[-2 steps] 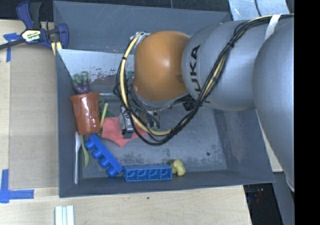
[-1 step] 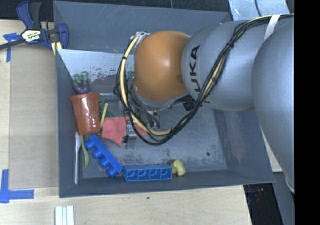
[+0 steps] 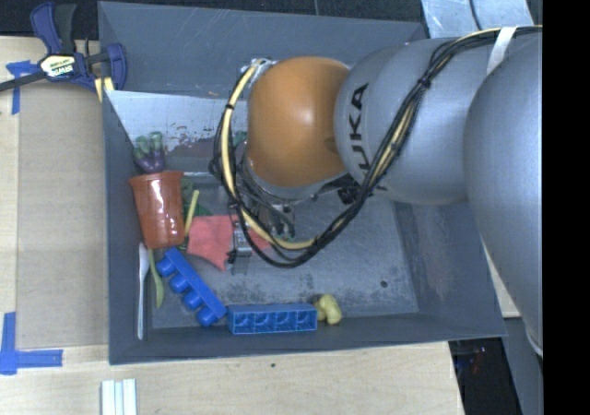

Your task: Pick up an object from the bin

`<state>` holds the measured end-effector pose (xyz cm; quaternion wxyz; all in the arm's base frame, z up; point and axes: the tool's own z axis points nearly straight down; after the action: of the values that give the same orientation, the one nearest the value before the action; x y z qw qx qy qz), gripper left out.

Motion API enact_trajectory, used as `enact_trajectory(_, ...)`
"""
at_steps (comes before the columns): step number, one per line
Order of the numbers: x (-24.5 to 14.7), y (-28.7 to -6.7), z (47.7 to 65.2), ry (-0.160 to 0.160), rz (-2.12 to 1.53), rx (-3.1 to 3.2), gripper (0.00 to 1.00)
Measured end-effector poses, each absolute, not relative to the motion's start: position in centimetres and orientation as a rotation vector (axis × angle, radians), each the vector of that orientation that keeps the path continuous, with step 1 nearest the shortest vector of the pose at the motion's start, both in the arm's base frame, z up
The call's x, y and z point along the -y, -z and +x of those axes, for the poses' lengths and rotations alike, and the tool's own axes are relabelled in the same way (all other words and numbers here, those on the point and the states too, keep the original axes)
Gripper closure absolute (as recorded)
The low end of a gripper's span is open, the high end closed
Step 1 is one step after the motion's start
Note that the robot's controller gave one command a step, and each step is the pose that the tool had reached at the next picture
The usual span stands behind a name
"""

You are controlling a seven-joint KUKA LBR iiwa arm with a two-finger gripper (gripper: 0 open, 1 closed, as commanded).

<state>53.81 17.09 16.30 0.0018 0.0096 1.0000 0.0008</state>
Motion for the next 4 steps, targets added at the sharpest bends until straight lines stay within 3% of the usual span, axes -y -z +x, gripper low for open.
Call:
enact_trajectory(1,-13.2,-9.3,59.1,-0.007,0.036,-3.127,0.0)
enact_trajectory(2,-11.6,-7.2,57.8,-0.014,0.055,-3.122,1.0)
enact_trajectory(3,-11.6,-7.2,57.8,-0.014,0.056,-3.122,1.0)
enact_trajectory(4,-11.7,-12.9,57.4,-0.011,0.035,-3.129,1.0)
